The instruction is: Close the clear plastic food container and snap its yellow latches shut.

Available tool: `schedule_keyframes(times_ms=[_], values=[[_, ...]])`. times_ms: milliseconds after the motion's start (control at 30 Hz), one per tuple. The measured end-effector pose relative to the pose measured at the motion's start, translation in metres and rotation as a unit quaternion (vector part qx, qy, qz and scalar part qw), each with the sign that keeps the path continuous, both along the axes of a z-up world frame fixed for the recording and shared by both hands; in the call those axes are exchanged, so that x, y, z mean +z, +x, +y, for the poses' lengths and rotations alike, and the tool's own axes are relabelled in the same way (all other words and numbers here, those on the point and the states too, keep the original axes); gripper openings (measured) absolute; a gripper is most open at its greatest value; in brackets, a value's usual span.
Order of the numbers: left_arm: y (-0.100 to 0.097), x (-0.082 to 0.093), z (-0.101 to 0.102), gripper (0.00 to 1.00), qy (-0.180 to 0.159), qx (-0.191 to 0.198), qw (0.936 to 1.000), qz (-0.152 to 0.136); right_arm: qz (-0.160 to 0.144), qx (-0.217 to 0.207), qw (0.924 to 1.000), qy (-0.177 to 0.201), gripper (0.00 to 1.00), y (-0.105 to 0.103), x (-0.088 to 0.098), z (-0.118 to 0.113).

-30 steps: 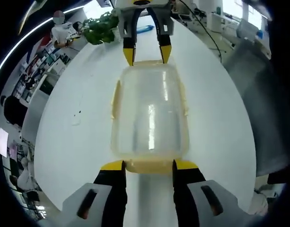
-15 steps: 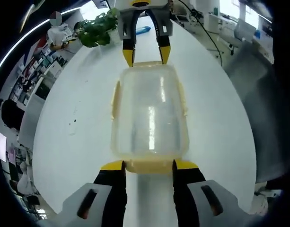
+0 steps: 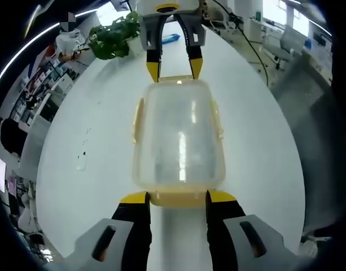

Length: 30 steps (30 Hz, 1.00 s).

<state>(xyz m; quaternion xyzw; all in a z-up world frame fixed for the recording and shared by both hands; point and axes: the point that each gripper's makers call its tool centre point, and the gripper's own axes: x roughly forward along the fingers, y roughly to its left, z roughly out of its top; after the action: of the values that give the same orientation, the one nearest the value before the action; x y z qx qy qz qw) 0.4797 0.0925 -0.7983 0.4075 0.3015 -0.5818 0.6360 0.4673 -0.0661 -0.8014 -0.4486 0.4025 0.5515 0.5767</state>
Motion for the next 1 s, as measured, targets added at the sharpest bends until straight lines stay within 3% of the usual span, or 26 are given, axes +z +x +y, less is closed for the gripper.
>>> schedule_keyframes(times_ms=[567, 867, 1000], values=[[-0.005, -0.015, -0.036, 0.35, -0.008, 0.001, 0.9999, 0.015, 0.019, -0.009, 0.9993, -0.030, 0.36, -0.004, -0.012, -0.037], [-0.009, -0.023, -0.039, 0.35, -0.002, -0.001, 1.0000, 0.009, 0.026, -0.001, 0.9985, -0.049, 0.36, -0.006, -0.023, -0.040], [-0.009, -0.023, -0.038, 0.35, -0.005, 0.001, 0.9998, 0.021, 0.030, -0.002, 0.9982, -0.052, 0.37, -0.007, -0.027, -0.041]])
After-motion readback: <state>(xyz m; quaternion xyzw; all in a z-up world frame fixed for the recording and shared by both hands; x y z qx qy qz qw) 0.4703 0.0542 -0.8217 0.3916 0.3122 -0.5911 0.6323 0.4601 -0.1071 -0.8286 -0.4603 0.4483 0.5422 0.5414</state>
